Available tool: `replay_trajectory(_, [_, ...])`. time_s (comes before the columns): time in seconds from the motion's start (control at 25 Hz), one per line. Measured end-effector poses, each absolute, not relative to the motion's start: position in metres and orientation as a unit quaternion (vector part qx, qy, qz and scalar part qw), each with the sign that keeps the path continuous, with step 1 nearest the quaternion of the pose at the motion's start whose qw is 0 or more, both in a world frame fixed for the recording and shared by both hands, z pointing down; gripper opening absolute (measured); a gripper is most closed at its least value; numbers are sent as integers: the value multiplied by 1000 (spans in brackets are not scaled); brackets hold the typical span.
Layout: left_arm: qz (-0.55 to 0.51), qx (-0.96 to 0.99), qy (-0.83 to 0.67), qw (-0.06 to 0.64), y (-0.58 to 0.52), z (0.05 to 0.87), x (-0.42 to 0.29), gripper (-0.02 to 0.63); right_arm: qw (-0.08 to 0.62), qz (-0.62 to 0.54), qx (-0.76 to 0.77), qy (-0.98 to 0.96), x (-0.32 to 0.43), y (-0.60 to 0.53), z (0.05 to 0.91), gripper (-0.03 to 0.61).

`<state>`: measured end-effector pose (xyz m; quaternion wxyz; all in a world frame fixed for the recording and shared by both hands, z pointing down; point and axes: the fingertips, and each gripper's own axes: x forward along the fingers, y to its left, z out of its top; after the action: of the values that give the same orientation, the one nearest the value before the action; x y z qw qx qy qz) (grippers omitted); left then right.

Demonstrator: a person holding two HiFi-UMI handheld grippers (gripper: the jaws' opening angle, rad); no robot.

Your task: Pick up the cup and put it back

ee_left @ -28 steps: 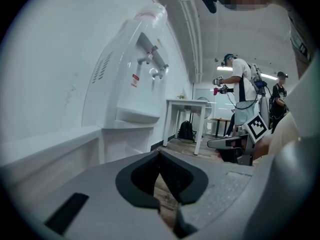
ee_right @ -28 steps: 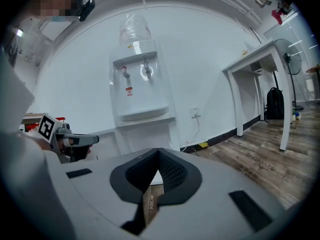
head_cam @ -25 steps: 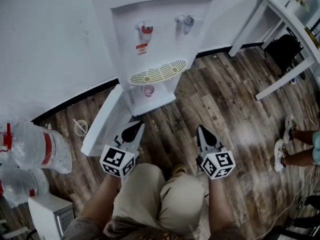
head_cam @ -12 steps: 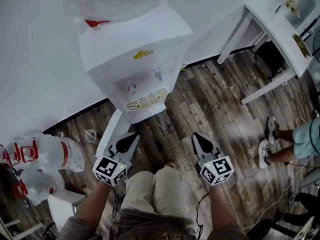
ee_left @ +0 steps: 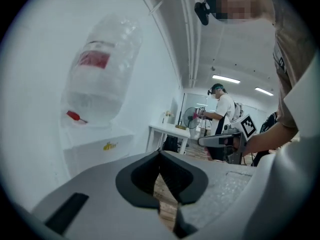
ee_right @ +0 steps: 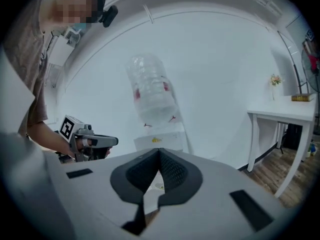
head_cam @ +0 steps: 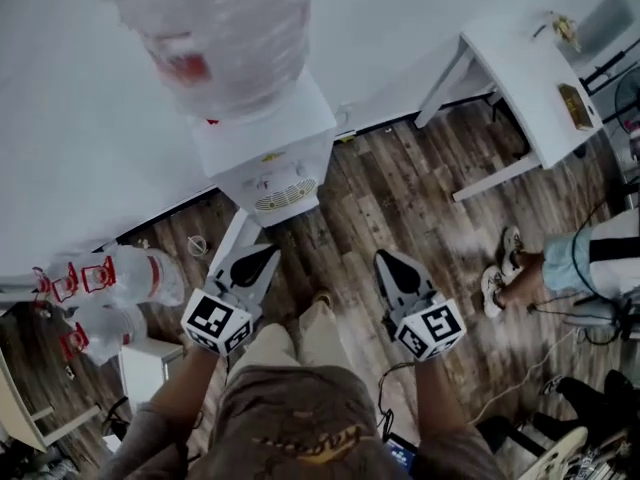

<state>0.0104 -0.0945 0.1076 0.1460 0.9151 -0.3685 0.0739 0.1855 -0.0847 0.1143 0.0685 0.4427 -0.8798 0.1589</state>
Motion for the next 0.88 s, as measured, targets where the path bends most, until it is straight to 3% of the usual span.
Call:
replay_trajectory(0.36, [53, 903, -402, 138, -101, 13, 27, 3, 74, 121, 410, -901, 203, -96, 19, -8])
replay_trajectory(0.88, [34, 918, -378, 118, -99, -20, 19, 3, 55, 102, 421, -900, 182, -106, -21, -8])
